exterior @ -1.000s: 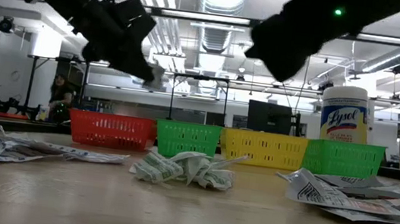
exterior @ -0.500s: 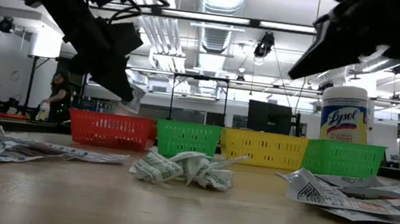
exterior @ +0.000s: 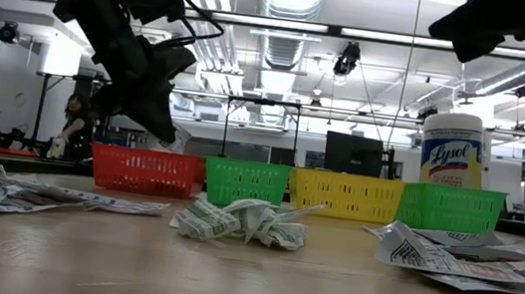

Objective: Pick & Place First Aid Supplies
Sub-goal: Put the alcohol pad into the red basket

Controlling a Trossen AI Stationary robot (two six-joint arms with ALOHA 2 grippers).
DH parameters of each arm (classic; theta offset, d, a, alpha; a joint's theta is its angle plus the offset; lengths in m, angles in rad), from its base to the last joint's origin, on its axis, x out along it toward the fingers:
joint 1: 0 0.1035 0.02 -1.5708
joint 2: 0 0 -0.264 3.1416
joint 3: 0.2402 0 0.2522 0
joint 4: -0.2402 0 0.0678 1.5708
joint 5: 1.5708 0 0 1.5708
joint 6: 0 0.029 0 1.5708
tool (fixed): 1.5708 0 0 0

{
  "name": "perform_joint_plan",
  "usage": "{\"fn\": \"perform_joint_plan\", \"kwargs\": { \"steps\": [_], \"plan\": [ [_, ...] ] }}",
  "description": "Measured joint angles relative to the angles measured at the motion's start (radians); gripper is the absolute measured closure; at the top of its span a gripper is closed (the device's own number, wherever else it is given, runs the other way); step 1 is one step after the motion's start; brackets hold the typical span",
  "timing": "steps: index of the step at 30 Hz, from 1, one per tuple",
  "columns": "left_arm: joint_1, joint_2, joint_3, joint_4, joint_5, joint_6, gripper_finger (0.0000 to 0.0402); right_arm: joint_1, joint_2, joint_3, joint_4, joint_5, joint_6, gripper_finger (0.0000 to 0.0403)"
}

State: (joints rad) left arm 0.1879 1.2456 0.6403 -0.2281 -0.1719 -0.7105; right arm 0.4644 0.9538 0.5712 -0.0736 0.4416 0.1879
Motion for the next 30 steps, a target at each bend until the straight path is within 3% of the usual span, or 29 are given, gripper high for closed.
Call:
{"fn": "perform_joint_plan", "kwargs": {
  "steps": [10,21,30],
  "plan": [
    [0.018,0.039,0.041,-0.003,0.007,0.015,0.0387,0.0,-0.064,-0.099,0.065,0.0,0.035,0.0394],
    [0.024,0.031,0.044,-0.045,0.007,0.031,0.0314,0.0,-0.059,-0.099,0.066,0.001,0.019,0.0394],
    [0.039,-0.084,0.117,-0.22,0.007,0.095,0.0287,0.009,-0.059,-0.099,0.023,-0.038,0.017,0.0394]
  ]
}}
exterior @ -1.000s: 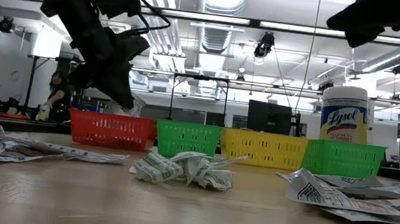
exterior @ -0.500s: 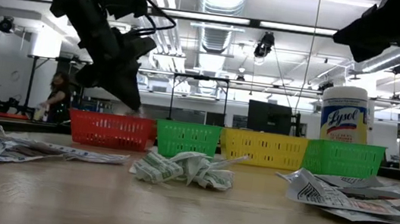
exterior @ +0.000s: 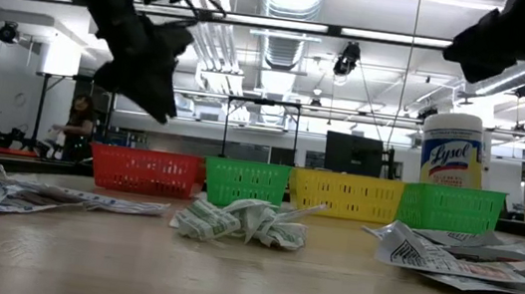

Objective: Pick & Place First Aid Supplies
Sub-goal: Put the alcohol pad into the red basket

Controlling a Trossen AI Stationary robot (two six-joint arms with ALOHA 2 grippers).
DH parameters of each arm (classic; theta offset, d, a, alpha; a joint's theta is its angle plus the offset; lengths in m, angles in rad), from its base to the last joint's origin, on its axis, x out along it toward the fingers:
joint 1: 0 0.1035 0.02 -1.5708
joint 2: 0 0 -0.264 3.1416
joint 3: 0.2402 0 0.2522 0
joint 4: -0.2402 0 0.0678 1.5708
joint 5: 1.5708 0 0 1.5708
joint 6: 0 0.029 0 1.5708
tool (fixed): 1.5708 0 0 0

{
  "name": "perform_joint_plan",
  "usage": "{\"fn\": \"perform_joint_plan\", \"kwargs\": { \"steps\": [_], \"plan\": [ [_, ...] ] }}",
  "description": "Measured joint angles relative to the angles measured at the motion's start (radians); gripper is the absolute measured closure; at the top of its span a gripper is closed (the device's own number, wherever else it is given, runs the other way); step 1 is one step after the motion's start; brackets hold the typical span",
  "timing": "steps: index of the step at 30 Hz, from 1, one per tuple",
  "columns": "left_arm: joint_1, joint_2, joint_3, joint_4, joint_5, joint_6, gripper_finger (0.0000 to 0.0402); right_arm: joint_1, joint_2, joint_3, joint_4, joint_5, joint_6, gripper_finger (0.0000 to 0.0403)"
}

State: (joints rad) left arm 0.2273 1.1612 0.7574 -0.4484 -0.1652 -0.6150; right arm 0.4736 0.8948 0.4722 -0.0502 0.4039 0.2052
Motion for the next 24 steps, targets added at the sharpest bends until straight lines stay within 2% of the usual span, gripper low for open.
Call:
{"fn": "perform_joint_plan", "kwargs": {
  "steps": [5,9,17,24],
  "plan": [
    [-0.03,-0.09,0.006,0.005,0.0,0.108,0.0287,0.0,0.0,0.0,-0.096,-0.091,0.065,0.0394],
    [-0.083,-0.148,-0.033,0.051,-0.019,0.157,0.0287,0.011,0.0,0.0,-0.156,-0.099,0.159,0.0394],
    [-0.217,-0.24,-0.168,0.266,-0.019,0.222,0.0287,0.091,0.001,0.042,-0.21,-0.129,0.262,0.0394],
    [-0.289,-0.307,-0.286,0.477,-0.019,0.338,0.0287,0.181,0.018,0.141,-0.437,-0.14,0.484,0.0394]
  ]
}}
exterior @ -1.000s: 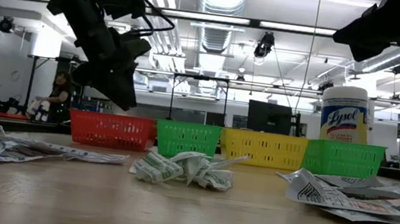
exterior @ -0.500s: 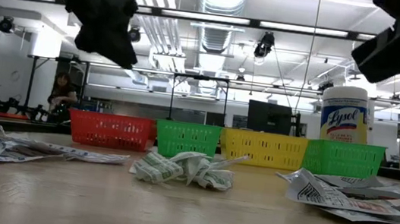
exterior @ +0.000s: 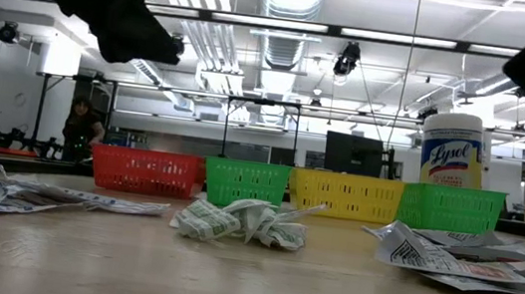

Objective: Pick & Place First Aid Supplies
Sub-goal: Put the alcohol pad into the red basket

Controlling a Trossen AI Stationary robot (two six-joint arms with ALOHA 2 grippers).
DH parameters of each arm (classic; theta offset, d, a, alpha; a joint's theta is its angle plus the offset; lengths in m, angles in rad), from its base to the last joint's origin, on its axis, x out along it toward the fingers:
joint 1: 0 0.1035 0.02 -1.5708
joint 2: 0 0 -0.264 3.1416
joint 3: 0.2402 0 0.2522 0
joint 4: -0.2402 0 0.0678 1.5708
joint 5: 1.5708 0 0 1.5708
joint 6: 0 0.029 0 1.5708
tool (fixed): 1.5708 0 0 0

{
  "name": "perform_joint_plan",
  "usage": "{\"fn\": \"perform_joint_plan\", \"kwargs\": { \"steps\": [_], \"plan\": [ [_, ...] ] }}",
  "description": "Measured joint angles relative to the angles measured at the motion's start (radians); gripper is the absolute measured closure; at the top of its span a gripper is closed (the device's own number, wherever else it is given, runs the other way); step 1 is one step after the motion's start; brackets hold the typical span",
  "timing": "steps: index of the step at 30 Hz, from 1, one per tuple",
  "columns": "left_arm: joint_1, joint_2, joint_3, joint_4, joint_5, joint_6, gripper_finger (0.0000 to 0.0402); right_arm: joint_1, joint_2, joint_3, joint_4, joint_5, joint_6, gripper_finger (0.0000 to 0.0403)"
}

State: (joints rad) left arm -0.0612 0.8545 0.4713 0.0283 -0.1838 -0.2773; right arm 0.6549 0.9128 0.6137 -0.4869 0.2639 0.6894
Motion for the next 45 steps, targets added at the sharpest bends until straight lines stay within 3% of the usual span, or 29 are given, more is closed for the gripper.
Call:
{"fn": "perform_joint_plan", "kwargs": {
  "steps": [10,21,33,45],
  "plan": [
    [-0.039,-0.112,-0.134,0.164,0.003,0.084,0.0287,0.093,0.134,0.101,-0.268,-0.021,0.201,0.0394],
    [-0.04,-0.258,-0.207,0.18,0.012,0.129,0.0287,0.096,0.256,0.114,-0.304,-0.216,0.175,0.0394],
    [-0.04,-0.313,-0.256,0.166,0.027,0.145,0.0287,0.082,0.298,0.116,-0.351,-0.227,0.228,0.0394],
    [-0.04,-0.319,-0.282,0.188,0.038,0.137,0.0287,0.078,0.3,0.116,-0.397,-0.332,0.314,0.0394]
  ]
}}
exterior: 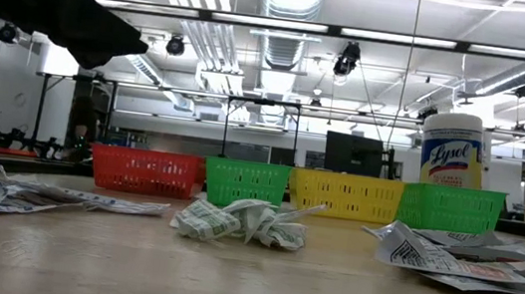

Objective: Pick & Place First Aid Supplies
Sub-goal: Put the alcohol pad into the red basket

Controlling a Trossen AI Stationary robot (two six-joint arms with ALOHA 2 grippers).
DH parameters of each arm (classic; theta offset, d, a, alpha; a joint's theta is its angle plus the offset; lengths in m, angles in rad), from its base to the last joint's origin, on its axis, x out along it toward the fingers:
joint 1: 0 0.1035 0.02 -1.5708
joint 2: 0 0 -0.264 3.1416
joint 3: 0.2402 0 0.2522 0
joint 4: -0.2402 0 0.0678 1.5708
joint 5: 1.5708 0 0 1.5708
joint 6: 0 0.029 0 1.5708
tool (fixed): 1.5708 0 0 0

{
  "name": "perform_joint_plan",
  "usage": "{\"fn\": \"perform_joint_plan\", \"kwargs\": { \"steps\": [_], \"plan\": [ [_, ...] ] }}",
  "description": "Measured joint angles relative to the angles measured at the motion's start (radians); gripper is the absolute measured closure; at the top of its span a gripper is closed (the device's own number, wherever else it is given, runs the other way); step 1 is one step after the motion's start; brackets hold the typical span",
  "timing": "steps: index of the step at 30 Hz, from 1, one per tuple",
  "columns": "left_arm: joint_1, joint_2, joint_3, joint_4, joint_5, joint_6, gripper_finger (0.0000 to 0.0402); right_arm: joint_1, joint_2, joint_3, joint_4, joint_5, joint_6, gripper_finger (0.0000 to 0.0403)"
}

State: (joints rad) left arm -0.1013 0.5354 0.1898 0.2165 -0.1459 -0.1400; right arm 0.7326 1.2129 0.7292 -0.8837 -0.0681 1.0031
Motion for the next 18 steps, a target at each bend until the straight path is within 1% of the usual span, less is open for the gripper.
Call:
{"fn": "perform_joint_plan", "kwargs": {
  "steps": [9,11,14,18],
  "plan": [
    [0.0,-0.003,0.0,0.001,0.0,0.007,0.0287,-0.001,0.0,-0.003,-0.003,-0.02,0.037,0.0394],
    [0.0,-0.003,0.0,0.001,0.0,0.007,0.0287,-0.001,0.0,-0.003,-0.003,-0.02,0.037,0.0389],
    [0.0,-0.003,0.0,0.001,0.0,0.009,0.0287,-0.004,0.0,-0.004,-0.003,-0.019,0.041,0.0366],
    [0.0,-0.003,0.0,0.001,0.0,0.009,0.0287,-0.016,0.0,-0.005,-0.003,-0.014,0.038,0.0321]
  ]
}}
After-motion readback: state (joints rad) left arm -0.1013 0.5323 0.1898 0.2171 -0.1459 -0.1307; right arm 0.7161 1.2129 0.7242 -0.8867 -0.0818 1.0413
